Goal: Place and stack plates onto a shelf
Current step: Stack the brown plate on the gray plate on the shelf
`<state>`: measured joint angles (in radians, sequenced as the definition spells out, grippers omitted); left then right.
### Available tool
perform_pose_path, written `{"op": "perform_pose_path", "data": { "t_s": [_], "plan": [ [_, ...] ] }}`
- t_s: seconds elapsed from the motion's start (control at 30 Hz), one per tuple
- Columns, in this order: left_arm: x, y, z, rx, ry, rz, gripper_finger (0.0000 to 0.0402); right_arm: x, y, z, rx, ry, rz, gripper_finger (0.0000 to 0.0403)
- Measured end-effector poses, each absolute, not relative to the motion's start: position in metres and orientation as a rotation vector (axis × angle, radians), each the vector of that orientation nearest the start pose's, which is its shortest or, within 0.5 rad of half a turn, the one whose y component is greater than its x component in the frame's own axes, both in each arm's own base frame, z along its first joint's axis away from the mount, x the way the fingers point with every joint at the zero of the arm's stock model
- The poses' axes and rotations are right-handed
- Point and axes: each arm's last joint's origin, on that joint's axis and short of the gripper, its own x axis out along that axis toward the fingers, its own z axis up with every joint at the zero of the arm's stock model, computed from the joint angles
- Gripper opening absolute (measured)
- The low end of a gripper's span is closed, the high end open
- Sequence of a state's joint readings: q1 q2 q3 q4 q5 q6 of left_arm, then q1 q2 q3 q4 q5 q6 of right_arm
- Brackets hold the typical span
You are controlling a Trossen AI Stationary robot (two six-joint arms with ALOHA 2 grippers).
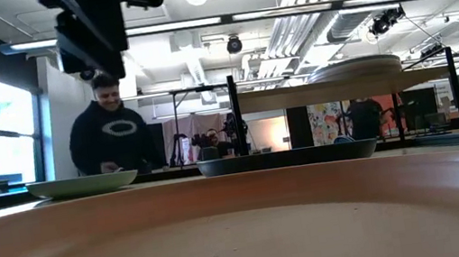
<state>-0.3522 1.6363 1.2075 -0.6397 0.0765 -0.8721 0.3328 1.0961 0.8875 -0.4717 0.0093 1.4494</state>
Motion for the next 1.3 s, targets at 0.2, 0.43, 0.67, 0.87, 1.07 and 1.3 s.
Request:
{"op": "perform_pose_path", "data": {
  "t_s": [0.2,0.43,0.67,0.87,1.07,1.3],
  "plan": [
    [0.305,-0.132,0.235,-0.662,1.116,0.165,0.013,0.222,0.089,0.273,1.252,0.824,-0.232,0.0105],
    [0.302,-0.14,0.234,-0.774,1.064,0.309,0.013,0.226,0.096,0.267,1.152,0.852,-0.193,0.0105],
    [0.304,-0.153,0.223,-0.847,1.04,0.37,0.013,0.225,0.096,0.267,1.098,0.862,-0.156,0.0105],
    [0.319,-0.171,0.197,-0.891,1.023,0.356,0.013,0.225,0.096,0.267,1.074,0.866,-0.14,0.0105],
    [0.327,-0.18,0.17,-0.912,1.052,0.391,0.013,0.225,0.097,0.267,1.062,0.873,-0.127,0.0105],
    [0.329,-0.181,0.157,-0.903,1.072,0.42,0.013,0.224,0.097,0.267,1.056,0.881,-0.113,0.0105]
  ]
}}
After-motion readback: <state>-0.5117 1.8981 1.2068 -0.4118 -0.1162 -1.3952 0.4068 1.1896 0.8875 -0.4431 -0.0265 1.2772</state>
